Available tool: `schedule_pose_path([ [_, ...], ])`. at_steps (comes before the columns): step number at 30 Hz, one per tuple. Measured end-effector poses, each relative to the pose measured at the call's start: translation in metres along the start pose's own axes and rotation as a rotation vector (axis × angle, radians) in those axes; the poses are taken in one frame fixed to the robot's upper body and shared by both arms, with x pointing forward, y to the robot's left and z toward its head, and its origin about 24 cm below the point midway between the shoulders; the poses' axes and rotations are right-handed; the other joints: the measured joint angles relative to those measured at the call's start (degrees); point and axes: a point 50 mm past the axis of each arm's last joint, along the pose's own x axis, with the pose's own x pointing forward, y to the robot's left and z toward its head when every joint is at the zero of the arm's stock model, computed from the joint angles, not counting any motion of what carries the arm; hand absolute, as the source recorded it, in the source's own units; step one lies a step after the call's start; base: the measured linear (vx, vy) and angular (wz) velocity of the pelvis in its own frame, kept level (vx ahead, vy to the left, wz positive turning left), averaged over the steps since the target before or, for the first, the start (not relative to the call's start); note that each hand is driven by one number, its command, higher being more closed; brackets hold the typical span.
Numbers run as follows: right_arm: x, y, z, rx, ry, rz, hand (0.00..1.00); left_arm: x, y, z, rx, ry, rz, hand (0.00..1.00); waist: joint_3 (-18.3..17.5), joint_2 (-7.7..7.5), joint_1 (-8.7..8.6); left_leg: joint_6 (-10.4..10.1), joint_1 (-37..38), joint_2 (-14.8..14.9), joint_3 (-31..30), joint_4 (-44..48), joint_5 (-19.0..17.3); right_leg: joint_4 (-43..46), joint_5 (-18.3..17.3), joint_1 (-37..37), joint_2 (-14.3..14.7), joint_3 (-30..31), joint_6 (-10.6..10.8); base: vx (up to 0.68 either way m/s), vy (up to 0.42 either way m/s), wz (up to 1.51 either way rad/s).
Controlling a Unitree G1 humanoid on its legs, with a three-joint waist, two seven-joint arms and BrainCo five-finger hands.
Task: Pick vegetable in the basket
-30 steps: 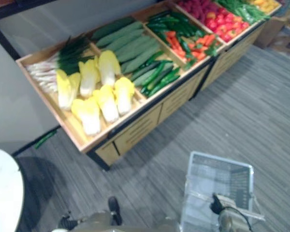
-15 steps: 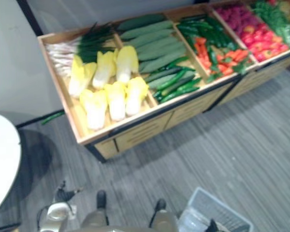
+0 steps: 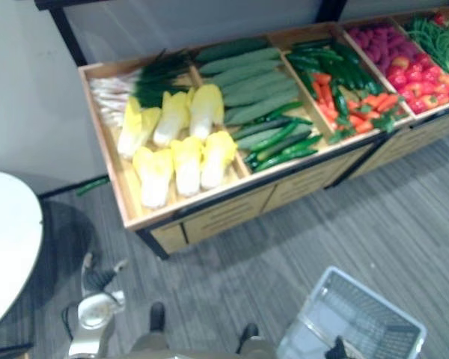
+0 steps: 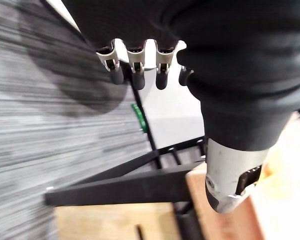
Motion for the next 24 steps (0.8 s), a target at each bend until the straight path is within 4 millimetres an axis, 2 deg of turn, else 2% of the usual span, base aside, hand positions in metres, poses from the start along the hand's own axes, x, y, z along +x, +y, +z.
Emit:
schedule_pose_path([
  [2,-0.004,0.003,-0.012,0.031,0.042,0.007,1.00,0.003,0.000,0.022,-0.039,-0.085,0.020,0.00,-0.9,0.76,-0.23,0.0,0.1,-0.1,0.0,0.0,0.0,-0.1,0.1,0.1,-0.1,0.1,0.1,0.00,0.000,0.00],
  [6,-0.005,0.005,-0.016,0.033,0.051,0.022,1.00,0.010,0.007,0.047,-0.061,-0.181,0.105,0.00,-1.3,1.18,-1.38,0.2,0.9,-0.1,1.3,0.0,-0.1,-0.1,0.2,0.1,-0.1,1.1,0.3,-0.01,0.004,-0.09],
  [10,-0.007,0.008,-0.018,0.030,0.055,0.040,1.00,0.014,0.006,0.064,-0.094,-0.236,0.126,0.00,-1.5,1.43,-1.71,0.4,1.3,-0.1,2.9,-0.1,-0.4,-0.9,0.7,-0.2,-0.1,2.5,0.6,0.00,0.008,-0.18],
  [14,-0.007,0.008,-0.017,0.020,0.046,0.045,1.00,0.019,0.001,0.074,-0.113,-0.257,0.134,0.00,-1.5,1.47,-1.82,0.5,1.5,-0.1,4.3,-0.3,-0.9,-1.2,0.6,-1.0,-0.2,3.8,0.5,0.01,0.004,-0.19],
  [21,0.000,0.001,0.001,-0.033,-0.016,0.035,1.00,0.040,-0.012,0.079,-0.020,-0.228,0.153,0.00,-1.2,1.64,-4.49,0.5,0.6,-0.2,6.3,-0.1,-1.1,-1.6,1.9,-3.1,-0.1,6.1,0.4,0.06,0.001,-0.16],
  [24,0.005,-0.007,0.011,-0.064,-0.056,0.015,1.00,0.050,-0.016,0.089,-0.011,-0.232,0.164,0.00,-0.3,1.70,-4.70,0.4,0.6,-0.1,7.8,-0.1,-1.1,-1.6,2.1,-4.2,0.0,7.4,0.3,0.04,-0.003,-0.24],
])
